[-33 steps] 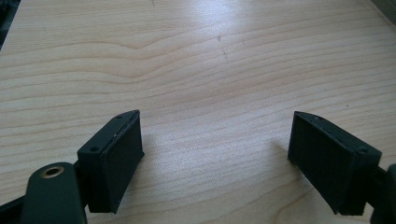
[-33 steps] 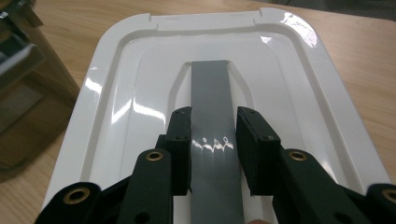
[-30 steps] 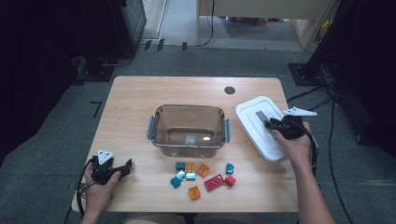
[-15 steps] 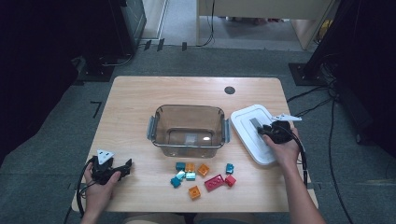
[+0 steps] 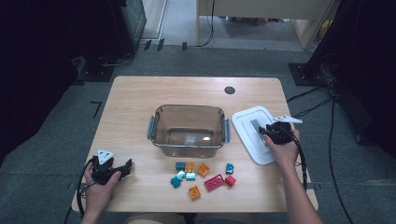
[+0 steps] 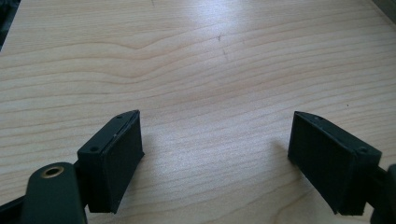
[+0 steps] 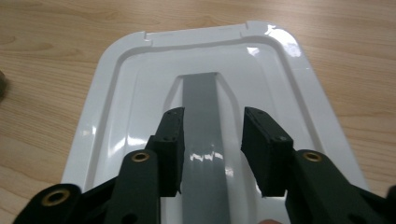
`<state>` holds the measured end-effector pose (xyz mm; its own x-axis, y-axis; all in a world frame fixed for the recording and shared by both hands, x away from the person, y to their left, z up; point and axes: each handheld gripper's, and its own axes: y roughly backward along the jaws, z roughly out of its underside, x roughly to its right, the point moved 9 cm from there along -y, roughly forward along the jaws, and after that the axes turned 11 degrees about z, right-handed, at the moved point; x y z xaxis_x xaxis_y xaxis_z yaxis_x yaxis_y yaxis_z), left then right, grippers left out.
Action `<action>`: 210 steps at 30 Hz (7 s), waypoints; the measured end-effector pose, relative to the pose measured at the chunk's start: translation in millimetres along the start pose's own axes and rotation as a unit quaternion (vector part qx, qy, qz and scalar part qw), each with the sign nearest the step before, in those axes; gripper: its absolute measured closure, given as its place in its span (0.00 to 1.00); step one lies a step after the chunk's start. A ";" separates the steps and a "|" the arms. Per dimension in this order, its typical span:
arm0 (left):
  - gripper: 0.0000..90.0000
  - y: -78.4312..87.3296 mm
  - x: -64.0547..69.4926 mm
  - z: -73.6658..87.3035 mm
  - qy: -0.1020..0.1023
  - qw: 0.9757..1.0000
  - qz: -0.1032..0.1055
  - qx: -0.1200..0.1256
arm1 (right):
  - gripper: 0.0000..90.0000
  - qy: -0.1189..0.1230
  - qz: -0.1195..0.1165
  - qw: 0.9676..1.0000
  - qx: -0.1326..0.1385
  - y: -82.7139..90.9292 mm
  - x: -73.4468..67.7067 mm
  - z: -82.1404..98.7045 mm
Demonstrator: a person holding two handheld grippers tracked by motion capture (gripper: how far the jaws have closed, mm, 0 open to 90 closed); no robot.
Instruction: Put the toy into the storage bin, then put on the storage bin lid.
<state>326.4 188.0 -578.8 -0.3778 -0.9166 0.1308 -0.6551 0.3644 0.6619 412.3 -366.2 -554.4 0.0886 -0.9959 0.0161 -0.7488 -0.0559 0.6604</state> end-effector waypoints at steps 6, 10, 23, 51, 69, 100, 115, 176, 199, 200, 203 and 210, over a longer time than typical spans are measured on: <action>0.20 0.1 -0.1 0.0 0.001 1.000 0.001 0.000 | 0.55 0.007 -0.022 1.000 0.019 24.4 -11.0 -3.6; 0.20 0.0 0.1 0.0 0.000 1.000 0.000 0.000 | 0.51 0.024 -0.047 0.998 0.026 43.9 -29.8 2.8; 0.20 0.0 0.1 0.0 0.000 1.000 0.000 -0.001 | 0.51 0.058 -0.130 0.990 0.018 72.2 -96.5 46.3; 0.20 0.5 -0.1 0.1 0.000 1.000 0.004 0.001 | 0.66 0.162 -0.211 0.964 -0.003 69.1 -135.9 88.8; 0.20 -0.7 -0.2 -0.8 -0.003 1.000 0.005 -0.001 | 0.67 0.142 -0.205 0.968 -0.001 66.9 -127.1 85.7; 0.20 -0.3 0.1 -0.3 -0.004 1.000 0.004 -0.002 | 0.67 0.112 -0.200 0.973 0.026 86.8 -124.3 48.2; 0.20 -0.5 0.2 -0.5 -0.003 1.000 0.004 -0.001 | 0.67 0.097 -0.188 0.976 0.043 114.6 -113.9 2.7; 0.20 0.5 0.6 0.6 -0.005 1.000 0.005 -0.002 | 0.63 0.133 -0.218 0.966 0.047 125.4 -140.1 -35.7; 0.20 0.5 0.6 0.6 -0.005 1.000 0.005 -0.002 | 0.59 0.164 -0.268 0.949 -0.005 129.8 -150.5 80.1; 0.20 0.5 0.7 0.6 -0.005 1.000 0.005 -0.002 | 0.59 0.169 -0.270 0.948 -0.006 130.2 -151.9 82.6; 0.20 0.5 0.7 0.6 -0.005 1.000 0.005 -0.002 | 0.58 0.186 -0.273 0.944 -0.015 129.1 -156.1 91.1; 0.20 0.5 0.6 0.6 -0.005 1.000 0.005 -0.002 | 0.62 0.211 -0.262 0.941 -0.035 120.6 -157.5 107.2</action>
<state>325.4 187.6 -578.8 -0.3906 -0.9115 0.1292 -0.6484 0.3720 0.6642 237.7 -223.7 -557.8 0.6974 -0.7157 -0.0380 -0.4859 -0.5111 0.7090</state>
